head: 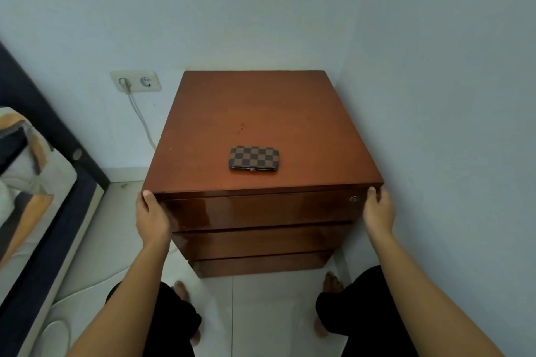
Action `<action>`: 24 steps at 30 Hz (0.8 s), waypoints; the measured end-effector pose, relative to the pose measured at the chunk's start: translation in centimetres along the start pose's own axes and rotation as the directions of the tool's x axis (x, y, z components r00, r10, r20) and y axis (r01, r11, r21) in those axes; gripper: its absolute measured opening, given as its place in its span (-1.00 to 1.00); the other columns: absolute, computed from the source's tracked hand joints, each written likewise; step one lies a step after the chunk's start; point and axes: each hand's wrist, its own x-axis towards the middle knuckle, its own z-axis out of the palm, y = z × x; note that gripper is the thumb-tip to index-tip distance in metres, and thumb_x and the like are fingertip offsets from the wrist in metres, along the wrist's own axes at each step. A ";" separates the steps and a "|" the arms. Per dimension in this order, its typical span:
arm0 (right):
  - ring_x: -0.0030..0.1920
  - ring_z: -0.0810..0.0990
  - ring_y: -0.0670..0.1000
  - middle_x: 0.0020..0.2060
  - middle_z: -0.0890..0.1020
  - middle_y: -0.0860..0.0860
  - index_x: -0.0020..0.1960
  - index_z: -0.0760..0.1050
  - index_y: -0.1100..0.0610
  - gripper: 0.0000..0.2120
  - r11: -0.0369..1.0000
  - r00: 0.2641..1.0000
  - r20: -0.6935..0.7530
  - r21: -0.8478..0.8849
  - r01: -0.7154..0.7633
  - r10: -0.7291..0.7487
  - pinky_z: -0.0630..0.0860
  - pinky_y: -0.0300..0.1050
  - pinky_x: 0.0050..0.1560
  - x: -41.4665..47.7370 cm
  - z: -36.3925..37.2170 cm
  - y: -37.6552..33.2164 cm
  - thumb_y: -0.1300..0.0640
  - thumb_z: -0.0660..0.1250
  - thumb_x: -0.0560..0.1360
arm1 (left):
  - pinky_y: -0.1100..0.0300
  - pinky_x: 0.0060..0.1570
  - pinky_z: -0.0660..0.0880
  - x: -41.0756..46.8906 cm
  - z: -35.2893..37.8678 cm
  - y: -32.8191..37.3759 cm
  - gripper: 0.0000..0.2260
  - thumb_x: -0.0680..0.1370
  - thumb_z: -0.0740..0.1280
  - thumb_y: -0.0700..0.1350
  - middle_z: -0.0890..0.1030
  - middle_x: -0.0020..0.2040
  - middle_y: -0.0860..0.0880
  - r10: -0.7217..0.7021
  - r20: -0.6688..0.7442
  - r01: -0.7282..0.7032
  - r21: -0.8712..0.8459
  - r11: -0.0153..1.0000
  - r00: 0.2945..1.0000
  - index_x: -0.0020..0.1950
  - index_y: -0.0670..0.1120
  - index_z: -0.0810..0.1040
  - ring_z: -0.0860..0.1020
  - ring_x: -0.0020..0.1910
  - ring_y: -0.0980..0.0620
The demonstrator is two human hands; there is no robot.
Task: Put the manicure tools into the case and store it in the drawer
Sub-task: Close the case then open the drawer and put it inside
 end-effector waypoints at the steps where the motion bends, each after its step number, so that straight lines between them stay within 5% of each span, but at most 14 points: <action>1: 0.38 0.36 0.17 0.38 0.39 0.20 0.40 0.28 0.27 -0.60 1.000 1.000 0.003 -0.002 -0.001 0.001 0.25 -0.02 0.37 0.1 0.0 0.1 0.13 0.08 0.61 | -0.09 0.30 0.35 -0.2 0.0 0.0 -0.54 0.62 -0.03 0.13 0.47 0.30 -0.13 -0.014 -0.014 0.014 -0.011 1.000 1.000 0.38 -0.08 0.37 0.43 0.27 -0.15; 7: 0.22 0.48 0.18 0.22 0.54 0.21 0.28 0.41 0.24 -0.69 0.997 0.995 -0.071 0.045 -0.061 0.064 0.37 -0.05 0.19 -0.4 -0.8 0.1 0.17 0.15 0.58 | 0.03 0.14 0.44 -0.7 -0.6 -0.1 -0.57 0.59 0.11 0.16 0.56 0.14 -0.15 -0.027 -0.130 0.021 -0.049 0.999 0.991 0.20 -0.15 0.50 0.51 0.13 -0.13; 16: -0.06 0.49 0.12 -0.08 0.51 0.15 0.00 0.44 0.26 -0.82 0.986 0.978 -0.191 0.158 -0.055 0.086 0.35 -0.08 -0.09 -4.1 -3.4 2.6 0.17 0.12 0.55 | 0.12 0.02 0.43 -4.7 -4.1 -1.6 -0.77 0.58 0.20 -0.08 0.54 0.08 -0.16 -0.019 -0.171 0.014 -0.032 0.999 0.985 0.15 -0.19 0.46 0.47 -0.01 -0.02; 24: -0.12 0.45 0.07 -0.14 0.49 0.12 -0.11 0.38 0.18 -0.92 0.987 0.964 -0.259 0.161 -0.011 0.053 0.34 -0.09 -0.12 -7.9 -6.5 5.2 0.21 0.15 0.53 | 0.12 -0.04 0.41 -8.2 -7.6 -4.4 -0.87 0.53 0.20 -0.05 0.49 -0.03 -0.10 0.008 -0.227 -0.014 -0.029 0.999 0.974 -0.02 -0.10 0.41 0.45 -0.05 -0.02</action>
